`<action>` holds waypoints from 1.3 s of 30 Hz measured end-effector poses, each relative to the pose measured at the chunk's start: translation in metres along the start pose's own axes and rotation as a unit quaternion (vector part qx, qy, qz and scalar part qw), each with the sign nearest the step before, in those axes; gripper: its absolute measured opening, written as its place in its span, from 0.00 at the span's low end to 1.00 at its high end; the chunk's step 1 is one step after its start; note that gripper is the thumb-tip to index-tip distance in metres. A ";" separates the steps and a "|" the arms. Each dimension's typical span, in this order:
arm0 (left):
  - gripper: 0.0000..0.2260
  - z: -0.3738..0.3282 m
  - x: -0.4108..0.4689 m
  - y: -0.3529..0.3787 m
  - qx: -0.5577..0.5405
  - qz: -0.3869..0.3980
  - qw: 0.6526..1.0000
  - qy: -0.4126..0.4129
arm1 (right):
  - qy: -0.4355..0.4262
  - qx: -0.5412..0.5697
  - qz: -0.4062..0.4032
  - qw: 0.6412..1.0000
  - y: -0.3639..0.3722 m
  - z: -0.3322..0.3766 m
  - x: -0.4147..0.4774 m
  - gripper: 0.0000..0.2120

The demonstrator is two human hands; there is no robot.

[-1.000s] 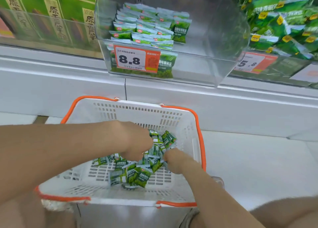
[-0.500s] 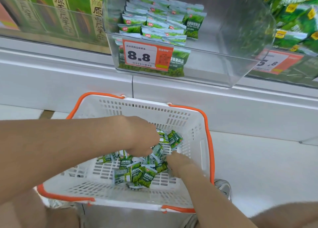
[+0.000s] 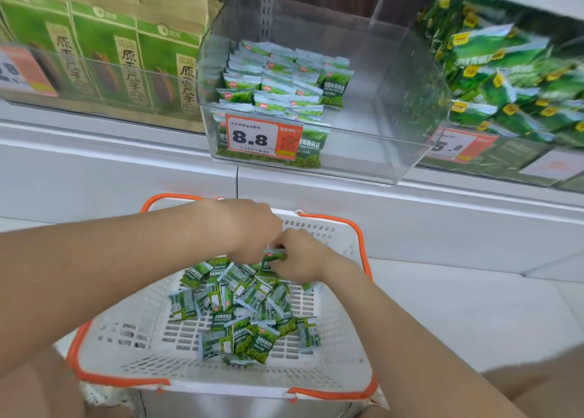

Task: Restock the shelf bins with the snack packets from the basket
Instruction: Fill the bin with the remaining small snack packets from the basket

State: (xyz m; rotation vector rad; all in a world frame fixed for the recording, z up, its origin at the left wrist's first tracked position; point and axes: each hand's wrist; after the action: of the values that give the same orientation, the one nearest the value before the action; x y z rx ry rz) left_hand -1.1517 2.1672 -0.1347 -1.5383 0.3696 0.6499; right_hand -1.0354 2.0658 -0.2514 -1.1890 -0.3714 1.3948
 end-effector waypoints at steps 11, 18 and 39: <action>0.07 0.037 -0.042 -0.069 -0.487 -0.089 0.869 0.007 | -0.094 -0.038 -0.056 0.993 -0.194 0.074 -0.070 0.04; 0.14 0.029 -0.048 -0.095 -0.512 -0.258 0.820 0.018 | -0.054 0.069 -0.099 0.991 -0.238 0.058 -0.084 0.26; 0.30 0.052 0.026 -0.107 -0.063 -0.373 0.925 -0.040 | 0.169 -0.027 -0.265 0.949 -0.281 -0.019 0.051 0.30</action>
State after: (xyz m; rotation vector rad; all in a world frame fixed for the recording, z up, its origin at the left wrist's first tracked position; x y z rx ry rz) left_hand -1.0763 2.2313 -0.0633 -1.6151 -0.3292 0.1293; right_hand -0.8540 2.1711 -0.0568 -1.2309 -0.4460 0.7058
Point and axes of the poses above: each hand's wrist, its own x-axis towards the middle knuckle, its own y-axis out of the palm, z = x × y, and after that the axes turned 3 degrees about -x, right-handed
